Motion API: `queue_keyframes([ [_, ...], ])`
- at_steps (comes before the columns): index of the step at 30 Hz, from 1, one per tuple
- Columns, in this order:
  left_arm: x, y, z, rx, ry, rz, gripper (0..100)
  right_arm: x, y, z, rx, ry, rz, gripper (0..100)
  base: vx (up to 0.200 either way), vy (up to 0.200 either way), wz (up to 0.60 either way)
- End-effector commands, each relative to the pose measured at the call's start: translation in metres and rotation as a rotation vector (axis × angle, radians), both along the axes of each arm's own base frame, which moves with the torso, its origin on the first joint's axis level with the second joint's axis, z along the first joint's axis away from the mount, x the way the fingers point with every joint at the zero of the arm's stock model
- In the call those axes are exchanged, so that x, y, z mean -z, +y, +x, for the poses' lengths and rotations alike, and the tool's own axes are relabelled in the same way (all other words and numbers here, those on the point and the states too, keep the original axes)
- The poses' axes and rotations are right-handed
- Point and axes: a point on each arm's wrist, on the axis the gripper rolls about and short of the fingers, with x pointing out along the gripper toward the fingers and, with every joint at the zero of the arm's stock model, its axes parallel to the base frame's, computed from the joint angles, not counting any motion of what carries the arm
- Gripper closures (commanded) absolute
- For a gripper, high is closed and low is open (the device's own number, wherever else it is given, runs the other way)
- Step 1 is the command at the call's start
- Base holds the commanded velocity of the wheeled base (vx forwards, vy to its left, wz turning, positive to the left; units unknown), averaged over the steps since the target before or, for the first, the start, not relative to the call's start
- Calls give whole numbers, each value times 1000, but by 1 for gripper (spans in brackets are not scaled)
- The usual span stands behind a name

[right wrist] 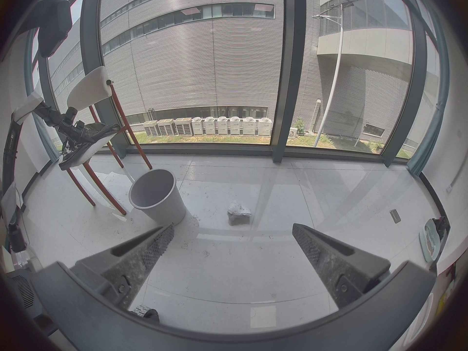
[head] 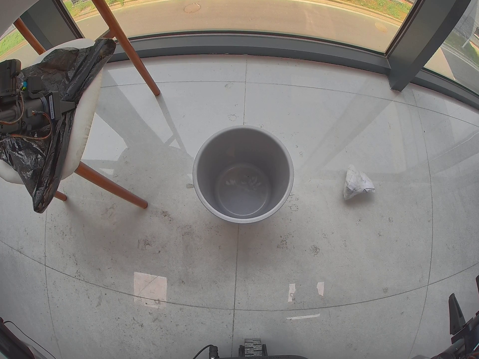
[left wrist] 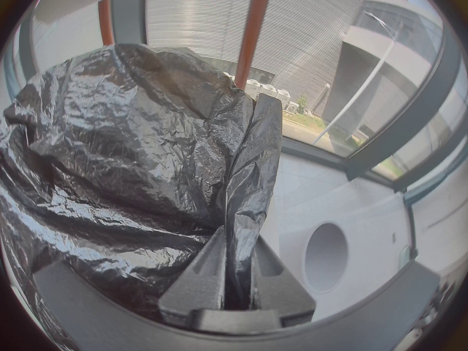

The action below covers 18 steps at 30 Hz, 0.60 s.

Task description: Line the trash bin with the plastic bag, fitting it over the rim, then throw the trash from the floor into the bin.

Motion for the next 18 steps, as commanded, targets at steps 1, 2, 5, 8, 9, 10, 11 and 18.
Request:
queue_keyframes([
  [1, -18, 21, -23, 82, 2, -290, 100, 5, 0, 0, 0, 1, 0, 0, 0, 0, 0],
  [2, -22, 30, -28, 107, 10, -371, 100, 5, 0, 0, 0, 1, 0, 0, 0, 0, 0],
  [5, -26, 65, -44, 171, 18, -536, 100, 5, 0, 0, 0, 1, 0, 0, 0, 0, 0],
  [8, -22, 87, -55, 219, 15, -607, 100, 5, 0, 0, 1, 1, 0, 0, 0, 0, 0],
  [9, -20, 92, -57, 223, 10, -615, 100, 5, 0, 0, 0, 1, 0, 0, 0, 0, 0],
  [10, -19, 97, -58, 223, 0, -621, 100, 5, 0, 0, 0, 1, 1, 0, 0, 0, 0],
  [11, -19, 99, -59, 222, -7, -627, 100, 5, 0, 0, 1, 1, 1, 0, 0, 0, 0],
  [18, -21, 106, -61, 261, -48, -694, 100, 5, 0, 0, 3, 3, 1, 0, 0, 0, 0],
])
